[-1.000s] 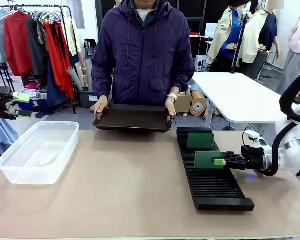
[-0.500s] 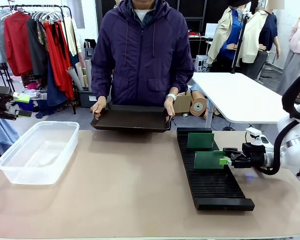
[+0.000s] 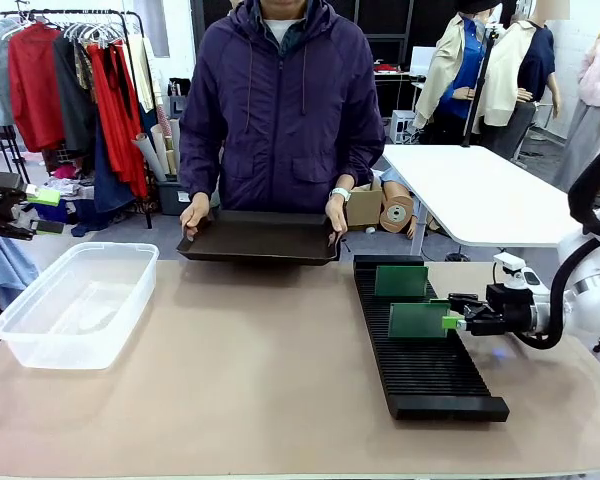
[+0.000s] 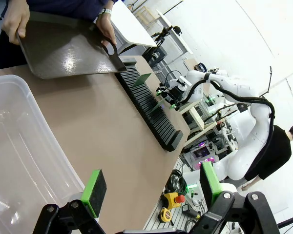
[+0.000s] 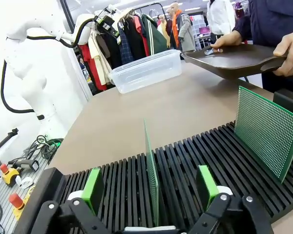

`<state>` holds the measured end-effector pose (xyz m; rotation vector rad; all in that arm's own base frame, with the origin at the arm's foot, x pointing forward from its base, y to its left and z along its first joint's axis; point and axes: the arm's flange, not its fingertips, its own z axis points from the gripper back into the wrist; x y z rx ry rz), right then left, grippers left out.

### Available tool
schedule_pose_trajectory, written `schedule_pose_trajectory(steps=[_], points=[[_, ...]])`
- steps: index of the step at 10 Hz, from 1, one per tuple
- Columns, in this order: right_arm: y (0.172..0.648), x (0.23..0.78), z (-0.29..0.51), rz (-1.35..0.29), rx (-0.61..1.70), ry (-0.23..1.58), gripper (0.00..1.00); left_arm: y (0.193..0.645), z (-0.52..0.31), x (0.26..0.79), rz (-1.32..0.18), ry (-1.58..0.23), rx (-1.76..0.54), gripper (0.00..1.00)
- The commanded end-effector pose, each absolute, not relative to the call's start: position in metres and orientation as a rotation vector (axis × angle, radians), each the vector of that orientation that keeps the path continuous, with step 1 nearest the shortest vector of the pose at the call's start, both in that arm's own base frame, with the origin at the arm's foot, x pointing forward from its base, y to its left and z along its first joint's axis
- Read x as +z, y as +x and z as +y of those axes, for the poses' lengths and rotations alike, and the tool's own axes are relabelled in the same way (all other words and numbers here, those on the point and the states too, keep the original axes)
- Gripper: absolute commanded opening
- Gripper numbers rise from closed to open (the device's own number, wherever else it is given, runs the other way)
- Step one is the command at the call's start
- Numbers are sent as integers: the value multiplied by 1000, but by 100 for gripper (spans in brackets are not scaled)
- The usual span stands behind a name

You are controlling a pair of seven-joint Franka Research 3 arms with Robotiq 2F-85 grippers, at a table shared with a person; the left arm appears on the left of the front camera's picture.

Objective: Sort PCBs into racks and boxes based on the side picked up.
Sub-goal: If the short side of the Blank PCB is picked up, insert it into the PCB Rack ; if the long side is picked up, place it in the Organizing box.

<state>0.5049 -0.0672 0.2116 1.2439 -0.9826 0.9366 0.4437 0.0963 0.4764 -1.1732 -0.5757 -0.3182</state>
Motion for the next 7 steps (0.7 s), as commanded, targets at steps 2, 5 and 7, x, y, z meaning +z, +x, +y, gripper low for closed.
schedule_pose_trajectory(steps=[2,5,7], points=[[507,213,-68,-986,941,1243,100,443,96,478,-580,-1174,-320,100],[507,213,-68,-986,941,1243,100,443,96,478,-580,-1174,-320,100],[507,213,-68,-986,941,1243,100,443,96,478,-580,-1174,-320,100]])
